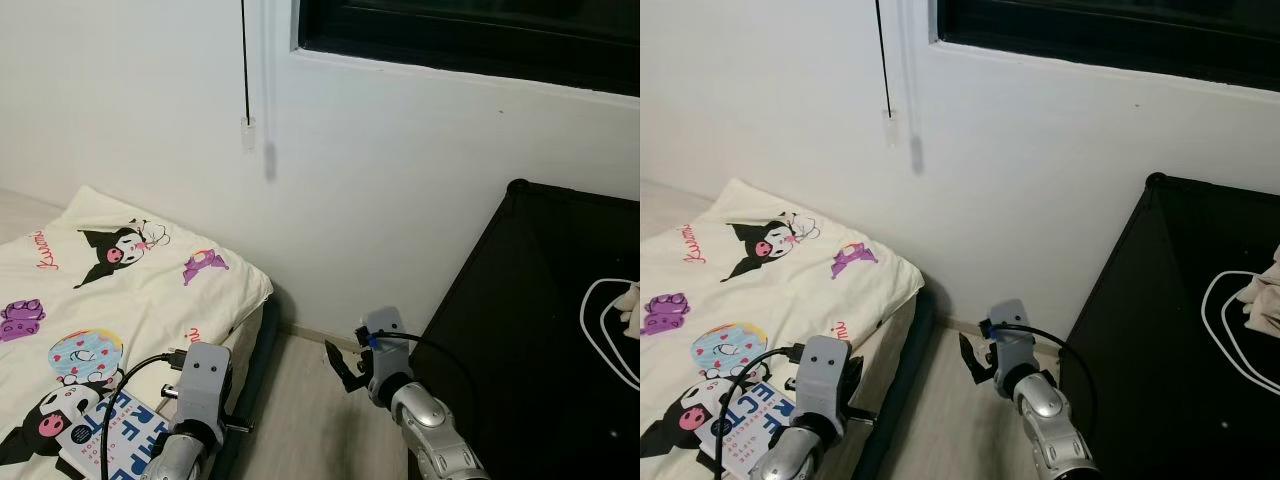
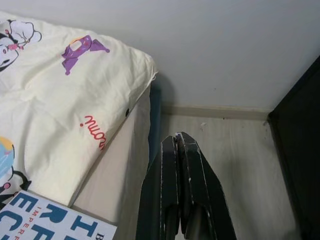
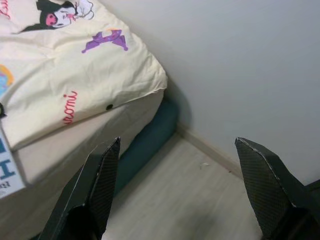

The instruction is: Clean up the room

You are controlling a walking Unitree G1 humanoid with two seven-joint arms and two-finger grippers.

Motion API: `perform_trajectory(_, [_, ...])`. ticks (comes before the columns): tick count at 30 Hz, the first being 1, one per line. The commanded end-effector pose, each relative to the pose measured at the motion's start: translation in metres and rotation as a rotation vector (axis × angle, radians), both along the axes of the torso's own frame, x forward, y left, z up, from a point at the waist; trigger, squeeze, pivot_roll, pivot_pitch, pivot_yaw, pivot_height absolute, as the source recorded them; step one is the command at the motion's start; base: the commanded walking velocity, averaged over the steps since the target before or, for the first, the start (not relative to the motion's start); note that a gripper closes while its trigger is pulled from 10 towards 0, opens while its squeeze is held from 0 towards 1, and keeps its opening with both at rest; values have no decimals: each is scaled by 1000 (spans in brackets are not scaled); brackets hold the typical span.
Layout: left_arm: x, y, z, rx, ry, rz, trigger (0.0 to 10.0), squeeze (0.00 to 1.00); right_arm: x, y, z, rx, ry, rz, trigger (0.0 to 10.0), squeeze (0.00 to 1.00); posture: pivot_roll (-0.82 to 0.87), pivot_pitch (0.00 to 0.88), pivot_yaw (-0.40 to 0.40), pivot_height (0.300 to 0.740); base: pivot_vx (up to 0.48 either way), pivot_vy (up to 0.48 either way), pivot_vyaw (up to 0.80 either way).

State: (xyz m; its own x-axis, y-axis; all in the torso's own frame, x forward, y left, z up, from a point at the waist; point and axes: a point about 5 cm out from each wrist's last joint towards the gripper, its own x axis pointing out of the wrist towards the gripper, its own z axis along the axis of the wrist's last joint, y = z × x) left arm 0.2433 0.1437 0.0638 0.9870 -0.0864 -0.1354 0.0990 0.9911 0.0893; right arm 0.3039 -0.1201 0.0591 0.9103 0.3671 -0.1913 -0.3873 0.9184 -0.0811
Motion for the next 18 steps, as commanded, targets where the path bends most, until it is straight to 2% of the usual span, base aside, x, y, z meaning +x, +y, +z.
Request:
perform_trajectory(1, [-3, 6, -12, 26, 54, 61, 10000, 0, -2, 3, -4, -13, 3, 12, 10000, 0, -44, 112, -52, 740, 0, 0, 800])
perform_trajectory(4, [-2, 14, -15, 21, 75, 124, 10000, 0, -1, 4, -3, -9, 2, 12, 10000, 0, -43, 111, -53, 740, 0, 0, 800])
perform_trajectory(18, [1, 16, -10, 16, 36, 147, 10000, 0, 3, 9, 1, -40, -18, 65, 10000, 0, -38, 116, -75, 740, 0, 0, 800])
